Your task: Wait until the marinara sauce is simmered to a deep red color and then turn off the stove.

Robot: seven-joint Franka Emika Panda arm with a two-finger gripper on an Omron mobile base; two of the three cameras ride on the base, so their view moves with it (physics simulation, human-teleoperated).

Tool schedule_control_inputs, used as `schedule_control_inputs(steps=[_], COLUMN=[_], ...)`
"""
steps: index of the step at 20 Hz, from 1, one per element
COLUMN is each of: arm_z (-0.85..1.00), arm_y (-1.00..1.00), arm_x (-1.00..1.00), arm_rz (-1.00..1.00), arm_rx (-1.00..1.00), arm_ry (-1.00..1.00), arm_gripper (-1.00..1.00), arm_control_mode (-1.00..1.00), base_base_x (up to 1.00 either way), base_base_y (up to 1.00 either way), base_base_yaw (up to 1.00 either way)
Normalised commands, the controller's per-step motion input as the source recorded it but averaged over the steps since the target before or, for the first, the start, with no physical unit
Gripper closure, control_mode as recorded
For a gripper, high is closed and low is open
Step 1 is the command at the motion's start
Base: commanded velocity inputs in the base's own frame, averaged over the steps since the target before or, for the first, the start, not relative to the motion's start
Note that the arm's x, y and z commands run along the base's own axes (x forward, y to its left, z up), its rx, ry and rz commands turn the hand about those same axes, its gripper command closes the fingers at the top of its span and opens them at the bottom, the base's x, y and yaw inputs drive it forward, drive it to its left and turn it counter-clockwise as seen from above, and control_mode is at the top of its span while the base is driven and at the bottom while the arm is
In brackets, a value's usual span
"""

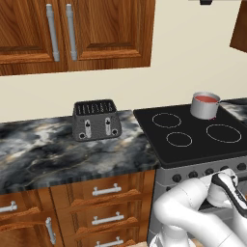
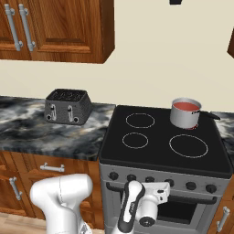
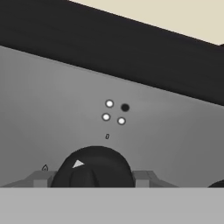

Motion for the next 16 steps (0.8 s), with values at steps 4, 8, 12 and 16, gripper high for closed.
schedule_control_inputs(steps=[4,8,12,16], arm_z=[0.05,0.07,0.03,0.03], arm_y=[-0.09,-0.15,-0.16,-0.11], arm_x=[0.0,0.0,0.0,0.0], arm_rz=[-0.16,-0.15,-0.16,-0.17], arm_rx=[0.1,0.14,0.17,0.18], arm_ry=[0.01,0.0,0.0,0.0], arm_gripper=[1.0,1.0,1.0,1.0], arm_control_mode=[-1.0,-1.0,-1.0,-1.0], base_base_x=[0.0,0.0,0.0,0.0], base_base_y=[0.0,0.0,0.0,0.0], base_base_yaw=[0.0,0.0,0.0,0.0])
